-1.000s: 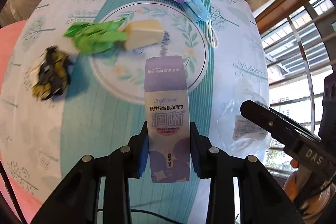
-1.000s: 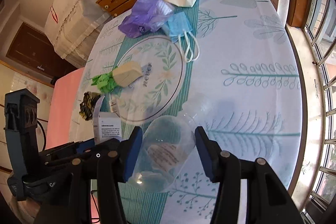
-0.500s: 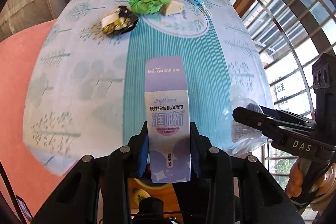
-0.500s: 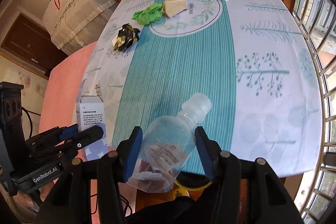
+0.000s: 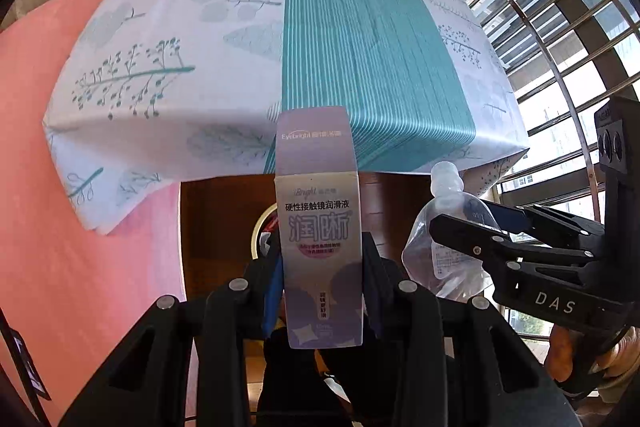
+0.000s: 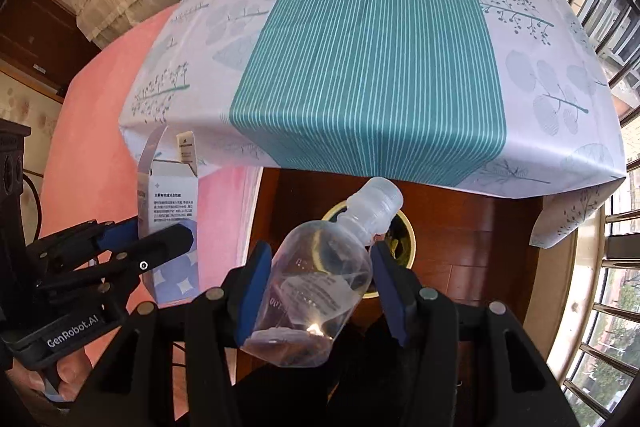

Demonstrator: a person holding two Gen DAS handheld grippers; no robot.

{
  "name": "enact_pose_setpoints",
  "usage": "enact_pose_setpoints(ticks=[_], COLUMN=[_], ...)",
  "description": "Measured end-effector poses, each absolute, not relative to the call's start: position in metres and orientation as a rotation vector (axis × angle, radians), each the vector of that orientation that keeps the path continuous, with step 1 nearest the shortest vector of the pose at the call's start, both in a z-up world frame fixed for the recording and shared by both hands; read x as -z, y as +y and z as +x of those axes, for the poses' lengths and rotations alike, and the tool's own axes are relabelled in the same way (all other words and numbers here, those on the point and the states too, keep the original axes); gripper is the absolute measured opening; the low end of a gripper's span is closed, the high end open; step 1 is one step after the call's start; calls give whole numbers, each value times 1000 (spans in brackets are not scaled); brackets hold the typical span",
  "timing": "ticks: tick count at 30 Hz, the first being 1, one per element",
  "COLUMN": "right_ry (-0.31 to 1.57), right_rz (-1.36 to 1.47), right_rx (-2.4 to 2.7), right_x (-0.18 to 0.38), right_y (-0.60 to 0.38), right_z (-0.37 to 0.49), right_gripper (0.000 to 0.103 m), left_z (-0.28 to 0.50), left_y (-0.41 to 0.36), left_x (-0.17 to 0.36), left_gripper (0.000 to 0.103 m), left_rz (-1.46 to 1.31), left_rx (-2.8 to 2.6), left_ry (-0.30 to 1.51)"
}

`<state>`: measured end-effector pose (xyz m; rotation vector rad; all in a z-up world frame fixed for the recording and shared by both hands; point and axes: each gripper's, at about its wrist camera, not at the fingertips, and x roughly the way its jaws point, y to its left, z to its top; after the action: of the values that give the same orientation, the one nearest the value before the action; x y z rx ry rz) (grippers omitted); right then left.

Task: Collect trash
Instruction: 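Lower the bottle and purple-white box over the bin and open both tools, then raise both tools back toward the table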

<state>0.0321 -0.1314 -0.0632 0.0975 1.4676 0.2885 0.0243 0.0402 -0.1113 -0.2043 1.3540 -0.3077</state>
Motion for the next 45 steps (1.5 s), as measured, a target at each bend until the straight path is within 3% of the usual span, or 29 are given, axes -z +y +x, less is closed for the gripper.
enact_pose_setpoints(ticks=[12, 18, 24, 27, 29, 31, 37, 45], right_ry=[1516, 1533, 1545, 1556, 1563, 1558, 1563, 1562], right_rz=[-57, -36, 5, 48, 70, 96, 113, 125], right_rx=[-263, -268, -258, -239, -229, -214, -155, -130], right_x=[204, 290, 355, 373, 382, 387, 388, 356], right_y=[-121, -130, -141, -148, -153, -159, -169, -175], right_z=[6, 2, 4, 8, 10, 12, 15, 12], right_gripper=[52, 52, 55, 57, 66, 67, 67, 67], left_z=[8, 4, 4, 10, 13, 14, 17, 19], left_y=[46, 44, 31, 23, 20, 18, 18, 17], left_x=[258, 353, 414, 432, 445, 453, 453, 414], left_gripper=[33, 33, 33, 40, 66, 78, 80, 80], left_rz=[-416, -485, -485, -477, -462, -448, -411, -287], left_rx=[242, 183, 173, 184, 182, 165, 112, 42], left_ry=[1472, 1531, 1555, 1557, 1574, 1589, 1584, 1563])
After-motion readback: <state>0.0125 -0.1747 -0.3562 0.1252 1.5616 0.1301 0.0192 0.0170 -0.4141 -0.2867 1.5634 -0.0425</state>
